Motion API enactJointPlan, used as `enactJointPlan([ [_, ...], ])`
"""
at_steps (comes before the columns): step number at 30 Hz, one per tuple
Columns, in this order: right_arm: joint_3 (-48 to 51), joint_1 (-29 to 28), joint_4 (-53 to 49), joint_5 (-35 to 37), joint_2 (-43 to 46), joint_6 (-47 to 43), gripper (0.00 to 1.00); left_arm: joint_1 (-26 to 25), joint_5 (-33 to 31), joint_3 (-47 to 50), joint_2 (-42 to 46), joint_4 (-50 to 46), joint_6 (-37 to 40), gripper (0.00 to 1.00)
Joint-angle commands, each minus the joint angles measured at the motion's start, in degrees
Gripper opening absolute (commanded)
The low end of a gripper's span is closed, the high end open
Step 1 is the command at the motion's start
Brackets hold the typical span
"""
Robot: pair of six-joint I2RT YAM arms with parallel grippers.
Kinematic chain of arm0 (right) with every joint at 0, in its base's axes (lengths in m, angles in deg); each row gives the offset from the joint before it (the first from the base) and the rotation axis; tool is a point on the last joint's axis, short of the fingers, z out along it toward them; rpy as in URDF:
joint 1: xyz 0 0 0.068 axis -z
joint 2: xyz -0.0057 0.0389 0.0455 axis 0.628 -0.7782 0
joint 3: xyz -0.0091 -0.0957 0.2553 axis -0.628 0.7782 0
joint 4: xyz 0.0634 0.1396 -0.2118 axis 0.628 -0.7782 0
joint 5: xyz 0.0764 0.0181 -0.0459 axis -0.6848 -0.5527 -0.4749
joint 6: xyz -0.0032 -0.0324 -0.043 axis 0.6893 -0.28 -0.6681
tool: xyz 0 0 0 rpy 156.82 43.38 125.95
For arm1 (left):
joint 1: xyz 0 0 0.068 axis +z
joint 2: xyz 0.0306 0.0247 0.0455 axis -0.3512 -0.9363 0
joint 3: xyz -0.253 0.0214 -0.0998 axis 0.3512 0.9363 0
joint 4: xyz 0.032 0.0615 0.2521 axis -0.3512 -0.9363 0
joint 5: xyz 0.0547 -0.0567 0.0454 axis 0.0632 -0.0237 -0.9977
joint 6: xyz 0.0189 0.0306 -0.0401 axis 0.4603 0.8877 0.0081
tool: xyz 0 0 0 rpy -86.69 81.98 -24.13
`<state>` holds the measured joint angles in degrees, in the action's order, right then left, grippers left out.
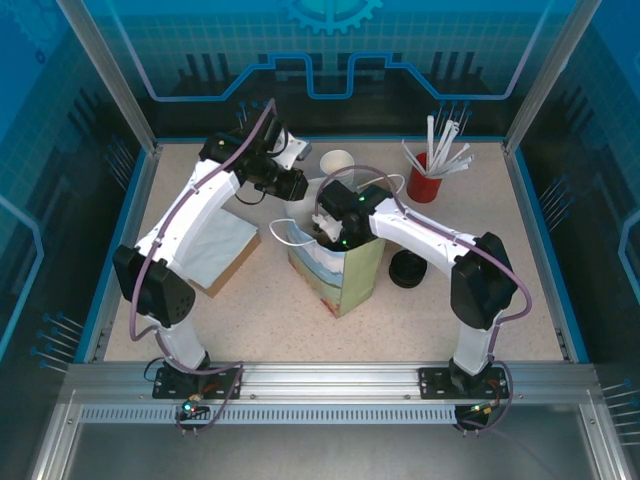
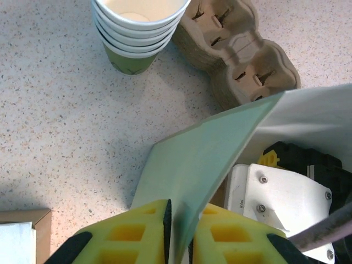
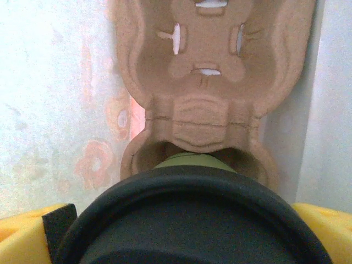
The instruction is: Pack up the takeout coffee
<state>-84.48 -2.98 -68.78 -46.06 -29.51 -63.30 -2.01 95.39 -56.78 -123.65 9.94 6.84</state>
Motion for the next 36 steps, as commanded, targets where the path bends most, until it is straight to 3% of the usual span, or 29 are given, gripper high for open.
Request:
enactJointPlan([
  [1,-2.24,0.66,-1.56,-1.47,2.35,1.5,1.0,-0.97,-1.3,-0.4,3.13,2.13,-0.04,0.16],
  [17,-10.33,1.28,-8.1,-0.17,2.6,4.85,1.0,-2.66,-4.04,3.06,5.25,5.17,-0.13,0.15],
  [26,-13.31,1.69,-10.99,-2.34,5.13,5.25,1.0,-2.57,-4.76,5.57,7.89,7.92,-1.57,0.41],
  [36,-16.02,1.81,-12.78,-3.51,7.21,6.52,1.0,-1.11,-4.65,7.62,11.19,10.84,-4.66,0.63],
])
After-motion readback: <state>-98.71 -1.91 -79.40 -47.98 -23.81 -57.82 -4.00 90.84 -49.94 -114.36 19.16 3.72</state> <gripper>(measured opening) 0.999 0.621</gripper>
